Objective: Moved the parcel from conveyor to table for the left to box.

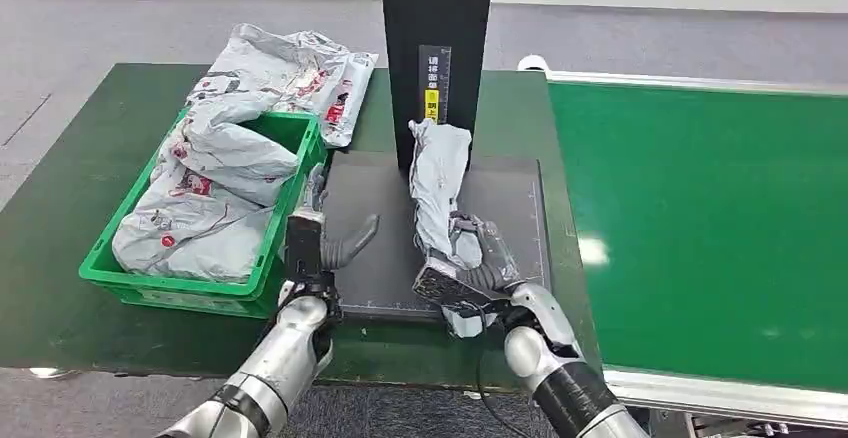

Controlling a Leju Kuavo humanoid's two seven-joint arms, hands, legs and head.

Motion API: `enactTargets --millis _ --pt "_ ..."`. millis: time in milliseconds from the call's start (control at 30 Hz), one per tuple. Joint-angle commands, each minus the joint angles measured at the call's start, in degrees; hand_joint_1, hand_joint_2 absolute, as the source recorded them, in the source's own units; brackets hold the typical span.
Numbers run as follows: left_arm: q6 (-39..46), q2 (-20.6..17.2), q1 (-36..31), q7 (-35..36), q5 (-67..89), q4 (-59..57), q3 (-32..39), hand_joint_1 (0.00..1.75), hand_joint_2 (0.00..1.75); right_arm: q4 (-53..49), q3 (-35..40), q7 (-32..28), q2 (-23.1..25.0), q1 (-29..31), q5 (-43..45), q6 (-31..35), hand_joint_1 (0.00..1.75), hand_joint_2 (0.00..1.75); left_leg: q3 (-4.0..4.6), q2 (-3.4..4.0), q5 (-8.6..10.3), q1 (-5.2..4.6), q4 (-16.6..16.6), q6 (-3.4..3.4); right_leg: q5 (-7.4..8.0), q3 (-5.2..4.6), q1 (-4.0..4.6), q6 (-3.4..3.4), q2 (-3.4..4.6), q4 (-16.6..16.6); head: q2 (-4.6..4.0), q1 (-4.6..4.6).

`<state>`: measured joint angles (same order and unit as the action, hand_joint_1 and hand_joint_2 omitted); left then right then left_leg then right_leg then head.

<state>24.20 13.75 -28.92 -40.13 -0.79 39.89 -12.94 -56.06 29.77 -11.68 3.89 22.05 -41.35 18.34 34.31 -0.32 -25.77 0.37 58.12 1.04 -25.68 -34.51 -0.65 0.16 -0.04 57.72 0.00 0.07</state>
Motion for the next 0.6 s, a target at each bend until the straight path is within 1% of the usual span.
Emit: enactTargets --millis 33,100,133,167,200,233,333,367,400,433,467,567,600 --pt "1.23 -0.83 -1.62 0.13 -0.55 -0.36 0.01 0.00 1.75 -0.23 0.47 -7.11 -1.12 0.97 6.38 4.47 0.00 1.75 -0.18 0.07 -0.01 0.00 -0.11 -0.02 0.01 0.16 0.01 -0.02 0.04 -0.11 0.00 -0.02" --pt "2.29 -0.81 -1.48 0.13 -0.82 0.48 -0.16 0.00 1.75 -2.10 -1.96 -11.25 -0.61 0.17 11.33 7.59 0.00 1.75 -0.28 0.11 0.00 0.01 -0.17 -0.03 0.03 0.25 0.03 -0.03 0.07 -0.18 0.00 0.00" --pt "3.18 -0.86 -1.58 0.13 -0.79 0.73 -0.52 0.00 1.75 -3.04 -2.85 -12.33 -0.65 -0.27 13.37 8.44 0.00 1.75 -0.09 0.05 0.00 0.02 -0.05 -0.01 0.01 0.08 0.03 -0.02 0.02 -0.06 0.00 -0.02" --pt "3.13 -0.95 -1.54 0.13 -1.06 1.12 -0.76 0.00 1.75 -4.28 -3.85 -13.61 -0.87 -1.12 15.44 9.34 0.00 0.00 -0.17 0.04 0.00 0.00 -0.11 -0.02 0.00 0.16 0.01 -0.03 0.00 -0.10 0.00 -0.02" --pt "3.40 -1.03 -1.40 0.13 -1.02 1.58 -1.02 0.00 1.75 -4.64 -4.10 -14.25 -0.96 -1.42 16.20 9.69 0.00 0.00 -0.10 0.01 0.00 0.02 -0.07 -0.02 0.01 0.10 0.03 -0.02 -0.02 -0.08 0.00 -0.02" --pt "5.03 -1.24 -0.45 0.13 -0.51 4.22 -1.73 0.00 1.75 -5.81 -5.45 -16.11 -1.10 -2.75 18.52 11.54 0.00 0.00 -0.17 -0.05 0.02 0.00 -0.12 -0.02 -0.01 0.19 0.02 -0.03 -0.09 -0.12 0.00 0.00" --pt "5.03 -1.24 -0.45 0.13 -0.51 4.22 -1.73 0.00 1.75 -5.81 -5.45 -16.11 -1.10 -2.75 18.52 11.54 0.00 0.00 -0.17 -0.05 0.02 0.00 -0.12 -0.02 -0.01 0.19 0.02 -0.03 -0.09 -0.12 0.00 0.00" --pt "5.06 -1.25 -0.13 0.13 -0.43 4.96 -1.83 0.00 1.75 -6.20 -5.94 -16.75 -1.02 -3.21 19.36 12.09 0.00 0.00 -0.03 -0.05 0.01 0.01 -0.02 -0.02 -0.01 0.04 0.02 -0.01 -0.08 -0.03 0.00 0.00" --pt "5.27 -1.22 0.29 0.13 -0.26 5.68 -2.09 0.00 1.75 -6.60 -6.57 -17.67 -1.16 -4.01 21.19 12.18 0.00 0.00 -0.05 -0.05 0.01 0.01 -0.03 -0.02 -0.01 0.06 0.03 -0.01 -0.08 -0.04 0.00 0.00" --pt "6.59 -1.40 1.63 0.13 -0.08 8.24 -3.06 0.00 1.75 -7.27 -7.56 -19.12 -1.51 -5.54 25.77 11.66 0.00 0.00 -0.04 -0.03 0.01 -0.02 -0.04 -0.02 -0.01 0.02 -0.01 0.00 -0.05 -0.03 0.00 -0.02" --pt "6.59 -1.40 1.63 0.13 -0.08 8.24 -3.06 0.00 1.75 -7.27 -7.56 -19.12 -1.51 -5.54 25.77 11.66 0.00 0.00 -0.14 -0.05 0.00 -0.01 -0.10 -0.03 -0.03 0.14 0.00 -0.01 -0.08 -0.10 0.00 0.00" --pt "6.59 -1.40 1.63 0.13 -0.08 8.24 -3.06 0.00 1.75 -7.27 -7.56 -19.12 -1.51 -5.54 25.77 11.66 0.00 0.00 -0.05 0.01 -0.02 -0.02 -0.05 -0.03 -0.01 0.04 -0.01 0.00 -0.01 -0.04 0.00 0.00" --pt "6.59 -1.40 1.63 0.13 -0.08 8.24 -3.06 0.00 1.75 -7.27 -7.56 -19.12 -1.51 -5.54 25.77 11.66 0.00 0.00 -0.14 0.06 -0.05 -0.01 -0.07 -0.05 -0.01 0.11 0.00 -0.01 0.04 -0.08 0.00 -0.02"
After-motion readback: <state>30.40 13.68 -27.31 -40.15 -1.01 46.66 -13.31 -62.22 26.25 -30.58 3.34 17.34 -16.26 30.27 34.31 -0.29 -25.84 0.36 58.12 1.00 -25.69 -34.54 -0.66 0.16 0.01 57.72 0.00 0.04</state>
